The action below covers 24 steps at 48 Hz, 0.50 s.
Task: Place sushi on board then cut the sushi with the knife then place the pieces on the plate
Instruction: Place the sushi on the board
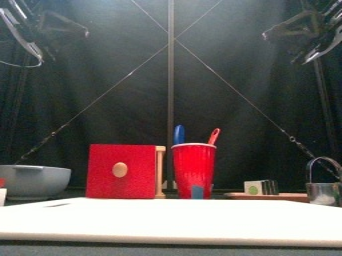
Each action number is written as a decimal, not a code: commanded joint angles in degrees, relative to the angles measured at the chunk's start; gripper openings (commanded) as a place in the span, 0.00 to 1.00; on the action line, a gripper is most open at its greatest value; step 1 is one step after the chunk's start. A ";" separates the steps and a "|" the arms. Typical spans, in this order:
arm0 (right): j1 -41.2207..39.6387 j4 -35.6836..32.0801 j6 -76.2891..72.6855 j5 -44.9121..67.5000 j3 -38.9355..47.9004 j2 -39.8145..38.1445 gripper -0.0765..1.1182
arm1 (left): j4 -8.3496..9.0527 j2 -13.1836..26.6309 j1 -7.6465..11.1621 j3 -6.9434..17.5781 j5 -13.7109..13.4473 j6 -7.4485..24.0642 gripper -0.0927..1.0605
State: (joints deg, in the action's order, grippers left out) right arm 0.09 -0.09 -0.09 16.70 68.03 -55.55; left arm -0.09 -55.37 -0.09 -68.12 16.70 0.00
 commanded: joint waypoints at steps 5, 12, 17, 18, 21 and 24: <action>-1.76 0.44 -0.26 -5.36 -3.96 5.01 0.17 | 2.64 4.22 -1.14 4.57 -0.18 0.53 0.10; -5.89 -0.53 0.00 -22.59 -10.11 9.58 0.18 | 3.34 5.10 -2.81 5.54 -0.26 0.62 0.11; -8.96 -3.43 0.35 -39.73 -15.38 12.66 0.20 | 3.34 5.10 -3.96 5.19 -0.26 0.53 0.12; -9.32 -4.13 0.44 -42.28 -16.08 13.01 0.21 | 3.25 5.10 -4.13 5.10 -0.26 0.53 0.11; -9.93 -6.33 0.88 -47.37 -17.75 13.54 0.25 | 3.25 5.10 -4.48 5.01 -0.18 0.53 0.11; -10.02 -9.14 1.05 -50.36 -18.46 13.54 0.33 | 3.25 5.10 -4.75 5.01 -0.18 0.53 0.12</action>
State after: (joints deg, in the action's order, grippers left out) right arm -9.67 -6.42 0.79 -29.27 52.29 -41.75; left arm 3.08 -50.45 -4.39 -64.34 16.26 0.62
